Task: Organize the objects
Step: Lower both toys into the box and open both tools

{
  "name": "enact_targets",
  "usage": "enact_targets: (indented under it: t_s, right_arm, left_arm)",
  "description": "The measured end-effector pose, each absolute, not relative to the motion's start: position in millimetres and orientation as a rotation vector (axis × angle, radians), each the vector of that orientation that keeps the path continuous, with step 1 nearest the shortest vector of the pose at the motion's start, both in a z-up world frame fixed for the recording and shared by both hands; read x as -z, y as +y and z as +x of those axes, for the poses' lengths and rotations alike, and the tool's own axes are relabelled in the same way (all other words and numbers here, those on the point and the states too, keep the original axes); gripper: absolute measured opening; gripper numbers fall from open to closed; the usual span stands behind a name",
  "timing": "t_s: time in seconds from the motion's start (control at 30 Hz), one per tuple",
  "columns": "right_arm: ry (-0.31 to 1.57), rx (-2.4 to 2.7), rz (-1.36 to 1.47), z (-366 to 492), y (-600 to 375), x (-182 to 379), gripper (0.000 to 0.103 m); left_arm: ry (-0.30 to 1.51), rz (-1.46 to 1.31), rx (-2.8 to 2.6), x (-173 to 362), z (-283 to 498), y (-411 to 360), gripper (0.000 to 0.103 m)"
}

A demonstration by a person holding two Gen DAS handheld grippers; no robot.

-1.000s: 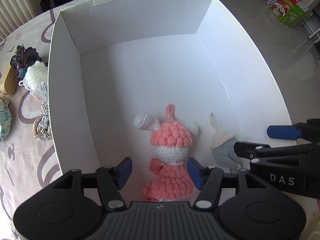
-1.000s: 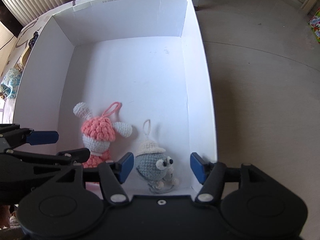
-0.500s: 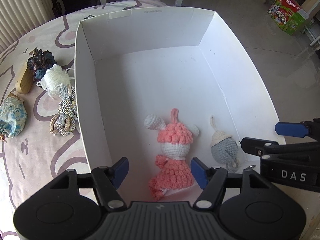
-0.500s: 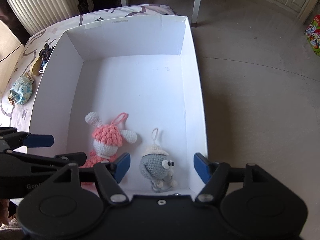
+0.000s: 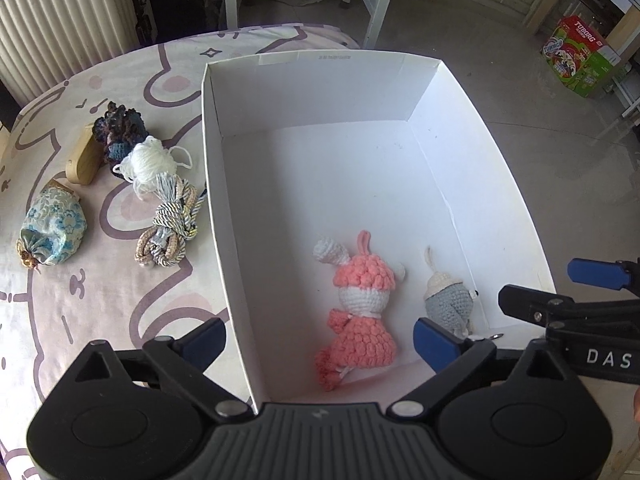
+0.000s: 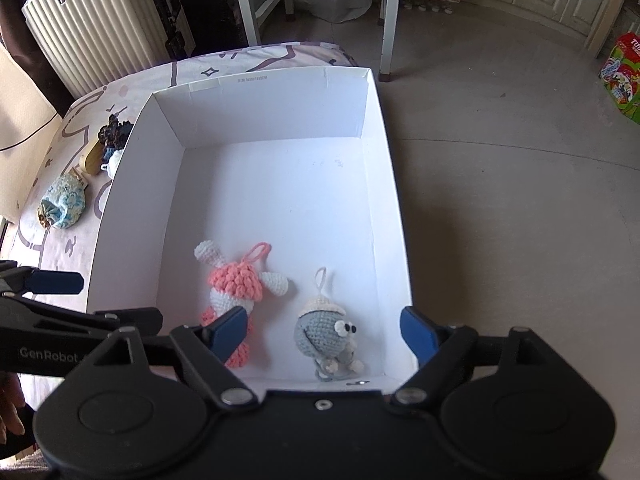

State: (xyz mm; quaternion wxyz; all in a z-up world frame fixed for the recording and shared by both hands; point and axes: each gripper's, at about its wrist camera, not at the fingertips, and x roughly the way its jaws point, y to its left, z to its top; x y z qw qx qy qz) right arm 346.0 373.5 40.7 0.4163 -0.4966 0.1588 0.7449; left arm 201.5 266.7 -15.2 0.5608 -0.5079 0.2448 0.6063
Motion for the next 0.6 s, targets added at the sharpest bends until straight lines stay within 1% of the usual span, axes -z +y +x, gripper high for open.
enact_targets:
  t_s: [0.1,0.17,0.23,0.4,0.6]
  right_arm:
    - [0.396,-1.867,-1.231,348,371,-43,0.09]
    - [0.389,-1.873,-1.219,350,370,-43,0.098]
    - [0.384,-1.87,-1.21,352,369,-44,0.1]
    - [0.382,-1.856,-1.192,353,368,-46,0.103]
    - [0.369,-1.847,-1.173,347,368,-49,0.103]
  left_arm:
    - [0.564,-1.206,-1.435,15,197,263,0.102]
    - [0.559,-1.207,-1.447,15,194,259,0.103]
    - [0.559,-1.203,-1.458,15,192,257,0.103]
    - [0.545,-1.193,-1.488,13,183,252,0.103]
    - [0.512,-1.19,-1.525,11,164,248,0.103]
